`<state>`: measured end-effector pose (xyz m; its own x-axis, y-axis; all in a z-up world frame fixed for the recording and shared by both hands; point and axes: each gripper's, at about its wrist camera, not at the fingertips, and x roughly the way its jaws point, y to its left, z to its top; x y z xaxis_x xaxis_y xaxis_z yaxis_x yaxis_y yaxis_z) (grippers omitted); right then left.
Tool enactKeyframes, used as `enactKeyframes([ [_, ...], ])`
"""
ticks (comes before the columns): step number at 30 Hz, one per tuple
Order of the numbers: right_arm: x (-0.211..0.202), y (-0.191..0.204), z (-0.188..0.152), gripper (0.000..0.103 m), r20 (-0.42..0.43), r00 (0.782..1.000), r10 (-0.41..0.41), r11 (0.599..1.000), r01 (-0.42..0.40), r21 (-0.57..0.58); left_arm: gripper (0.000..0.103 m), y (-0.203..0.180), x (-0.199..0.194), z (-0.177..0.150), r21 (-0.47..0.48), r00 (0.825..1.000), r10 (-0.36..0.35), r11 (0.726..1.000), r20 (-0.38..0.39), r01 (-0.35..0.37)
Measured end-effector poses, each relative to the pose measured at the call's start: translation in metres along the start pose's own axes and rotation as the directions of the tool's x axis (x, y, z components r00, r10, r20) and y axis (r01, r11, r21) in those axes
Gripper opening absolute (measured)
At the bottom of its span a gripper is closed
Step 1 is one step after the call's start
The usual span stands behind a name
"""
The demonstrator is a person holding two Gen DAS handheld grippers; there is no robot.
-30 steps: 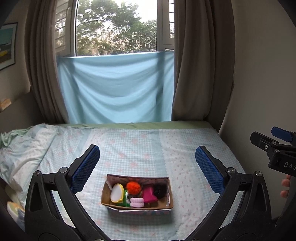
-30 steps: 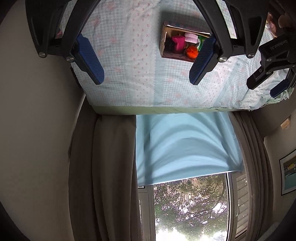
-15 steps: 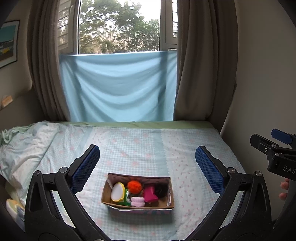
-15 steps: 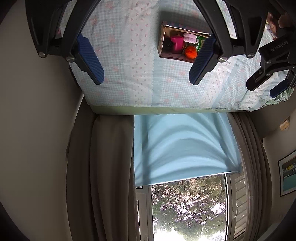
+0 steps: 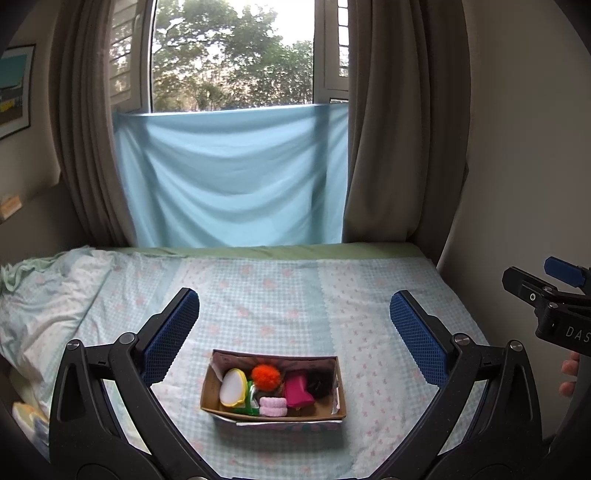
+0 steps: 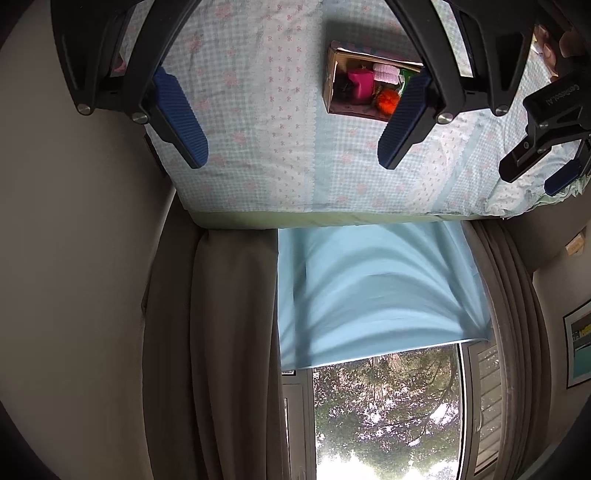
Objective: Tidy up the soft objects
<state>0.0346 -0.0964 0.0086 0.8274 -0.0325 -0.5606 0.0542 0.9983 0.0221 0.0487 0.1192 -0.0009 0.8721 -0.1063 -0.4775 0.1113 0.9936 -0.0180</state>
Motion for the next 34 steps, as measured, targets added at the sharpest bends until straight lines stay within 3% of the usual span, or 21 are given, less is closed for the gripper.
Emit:
enactKeyframes([
  [25,0.001,-0.004,0.001,0.092,0.002,1.0,-0.012,1.0,0.012,0.011,0.103,-0.004,0.003,-0.005,0.007,1.0,-0.005,1.0,0.016,0.004],
  [34,0.012,-0.015,0.0,0.092,-0.037,0.999,-0.007,1.0,0.007,0.02,0.103,-0.016,0.017,-0.012,0.004,1.0,0.011,1.0,-0.018,-0.011],
])
